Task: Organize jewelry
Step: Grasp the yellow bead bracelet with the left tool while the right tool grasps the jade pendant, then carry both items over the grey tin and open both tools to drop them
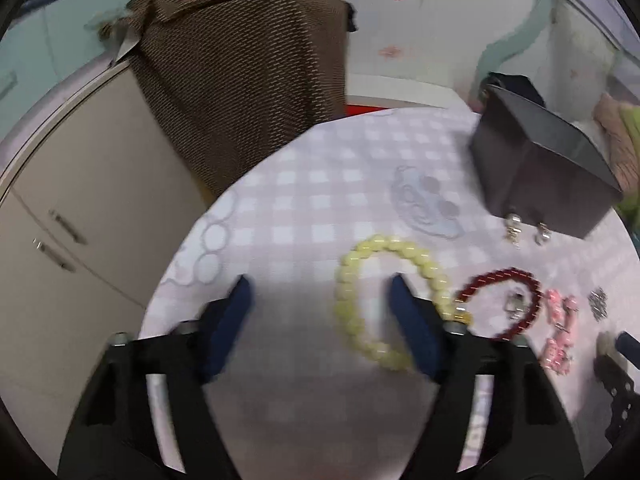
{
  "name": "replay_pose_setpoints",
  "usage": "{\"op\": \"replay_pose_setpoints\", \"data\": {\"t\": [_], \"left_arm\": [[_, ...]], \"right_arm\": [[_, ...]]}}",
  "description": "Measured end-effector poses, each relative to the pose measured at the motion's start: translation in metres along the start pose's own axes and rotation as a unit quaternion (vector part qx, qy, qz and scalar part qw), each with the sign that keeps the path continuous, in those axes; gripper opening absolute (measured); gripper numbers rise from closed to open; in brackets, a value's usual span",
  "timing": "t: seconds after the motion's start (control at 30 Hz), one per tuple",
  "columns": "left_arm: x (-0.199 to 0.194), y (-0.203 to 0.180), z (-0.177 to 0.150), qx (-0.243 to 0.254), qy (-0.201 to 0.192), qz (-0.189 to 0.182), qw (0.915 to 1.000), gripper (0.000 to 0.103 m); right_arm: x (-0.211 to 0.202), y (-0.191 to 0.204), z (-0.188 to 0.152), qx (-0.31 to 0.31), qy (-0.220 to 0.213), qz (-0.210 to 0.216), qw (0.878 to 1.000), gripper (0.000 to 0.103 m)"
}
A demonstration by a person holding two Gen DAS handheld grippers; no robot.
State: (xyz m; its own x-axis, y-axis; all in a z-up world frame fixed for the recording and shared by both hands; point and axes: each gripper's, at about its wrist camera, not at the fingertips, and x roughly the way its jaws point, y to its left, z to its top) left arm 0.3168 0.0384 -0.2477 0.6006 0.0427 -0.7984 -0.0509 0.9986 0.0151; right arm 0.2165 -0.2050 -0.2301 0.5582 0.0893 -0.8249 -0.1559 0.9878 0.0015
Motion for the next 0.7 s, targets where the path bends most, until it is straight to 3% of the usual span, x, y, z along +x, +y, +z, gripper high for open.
{"op": "replay_pose_setpoints", "data": {"t": [0.07,0.1,0.17,0.2,0.4,0.7], "left_arm": [[-0.001,-0.006,0.0,0.01,-0.001,-0.01,0.9999,0.038],[-0.001,-0.009,-0.001,0.014,-0.001,-0.013,0.9998,0.033],[-0.003,-0.013,-0.001,0.021,0.001,-0.024,0.9995,0.011],[-0.004,-0.014,-0.001,0.021,0.002,-0.03,0.9993,0.009],[-0.015,-0.014,-0.012,0.009,0.007,-0.065,0.9978,0.009],[-0.053,-0.006,-0.019,0.013,-0.017,-0.078,0.9967,0.009]], "right_arm": [[-0.002,0.005,-0.002,-0.007,-0.004,0.008,1.0,0.028],[-0.002,0.005,-0.002,-0.008,-0.005,0.008,1.0,0.028],[-0.003,0.004,-0.003,-0.002,-0.006,0.018,1.0,0.027],[-0.004,0.002,-0.003,0.001,-0.006,0.024,1.0,0.027],[-0.008,-0.005,-0.006,0.019,-0.005,0.047,0.999,0.027],[-0.018,-0.013,-0.004,0.029,-0.016,0.056,0.998,0.027]]}}
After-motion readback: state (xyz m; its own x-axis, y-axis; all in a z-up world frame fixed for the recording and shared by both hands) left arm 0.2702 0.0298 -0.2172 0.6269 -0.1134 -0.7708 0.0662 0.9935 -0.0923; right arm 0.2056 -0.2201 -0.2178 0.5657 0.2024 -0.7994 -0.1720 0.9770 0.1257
